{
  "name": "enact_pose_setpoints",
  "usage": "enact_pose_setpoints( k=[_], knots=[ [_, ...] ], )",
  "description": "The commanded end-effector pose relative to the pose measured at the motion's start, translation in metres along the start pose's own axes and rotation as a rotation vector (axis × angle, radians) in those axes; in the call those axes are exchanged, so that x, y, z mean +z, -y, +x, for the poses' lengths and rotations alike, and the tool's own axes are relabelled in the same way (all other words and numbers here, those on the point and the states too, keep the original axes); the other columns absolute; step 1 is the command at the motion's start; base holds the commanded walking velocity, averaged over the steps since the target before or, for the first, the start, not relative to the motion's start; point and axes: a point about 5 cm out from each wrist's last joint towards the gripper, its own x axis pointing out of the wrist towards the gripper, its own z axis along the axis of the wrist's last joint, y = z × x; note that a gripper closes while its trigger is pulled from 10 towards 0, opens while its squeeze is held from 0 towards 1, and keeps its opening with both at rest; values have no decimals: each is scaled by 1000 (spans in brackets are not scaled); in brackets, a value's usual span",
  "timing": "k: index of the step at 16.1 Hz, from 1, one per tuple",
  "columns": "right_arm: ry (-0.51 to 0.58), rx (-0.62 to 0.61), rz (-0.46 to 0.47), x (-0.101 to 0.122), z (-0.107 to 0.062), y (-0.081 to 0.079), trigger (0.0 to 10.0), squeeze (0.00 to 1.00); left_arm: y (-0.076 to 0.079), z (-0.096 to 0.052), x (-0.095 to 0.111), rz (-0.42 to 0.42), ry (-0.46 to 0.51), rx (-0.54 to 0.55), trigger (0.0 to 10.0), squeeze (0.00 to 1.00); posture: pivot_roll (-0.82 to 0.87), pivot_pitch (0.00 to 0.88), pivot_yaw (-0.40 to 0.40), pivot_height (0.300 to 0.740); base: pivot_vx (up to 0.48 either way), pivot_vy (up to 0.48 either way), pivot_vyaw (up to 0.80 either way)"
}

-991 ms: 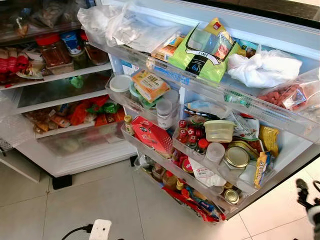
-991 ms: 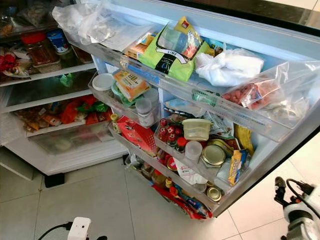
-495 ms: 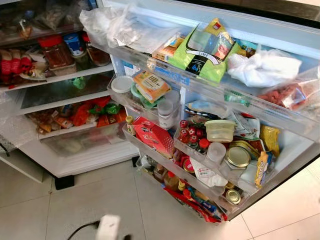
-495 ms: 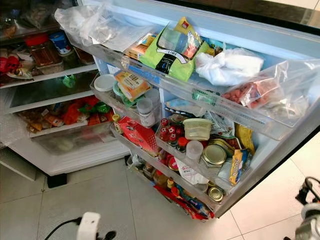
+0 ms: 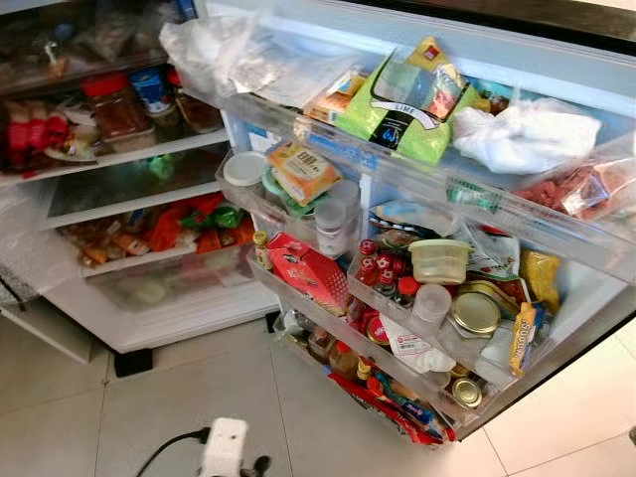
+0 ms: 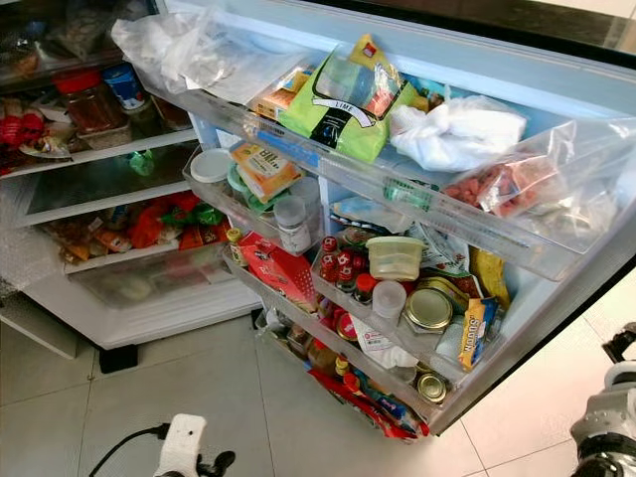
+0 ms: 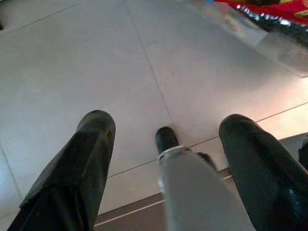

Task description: Restocking fridge

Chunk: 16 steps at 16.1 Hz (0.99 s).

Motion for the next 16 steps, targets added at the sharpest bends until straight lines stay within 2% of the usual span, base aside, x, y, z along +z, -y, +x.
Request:
enact_pose_setpoints(
  k=[1,2,3,4,6,9,12,14,15,16],
  knots=[
    [-11,-20,37,3,2,2,10000,0,-15,-7,-13,-17,-32,12,10000,0,-43,100,65,740,0,0,0],
    [-51,21,207,2,4,-8,10000,0,-39,-14,-19,-25,-44,24,10000,0,-46,100,67,740,0,0,0],
    [-62,44,244,2,4,-11,10000,0,-44,-16,-20,-26,-46,29,10000,0,-46,100,67,740,0,0,0],
    [-89,100,225,-1,4,-22,10000,0,-55,-19,-21,-30,-53,41,10000,0,-45,101,68,740,0,0,0],
    [-112,121,224,-6,3,-26,10000,0,-60,-21,-22,-34,-56,44,10000,0,-45,101,68,740,0,0,0],
    [-149,162,311,-10,2,-32,10000,0,-62,-23,-26,-41,-66,31,10000,0,-38,102,72,740,0,0,0],
    [-177,218,275,-13,1,-36,10000,0,-60,-24,-30,-45,-79,21,10000,0,-39,107,71,740,0,0,0],
    [-225,266,208,-19,-2,-37,10000,0,-61,-25,-31,-44,-80,16,10000,0,-41,109,70,740,0,0,0],
    [-243,311,186,-21,-3,-37,10000,0,-52,-21,-27,-41,-72,4,10000,0,-41,110,69,740,0,0,0],
    [-280,377,121,-26,-6,-36,10000,0,-49,-19,-25,-39,-69,-1,10000,0,-44,112,69,740,0,0,0]
  ],
)
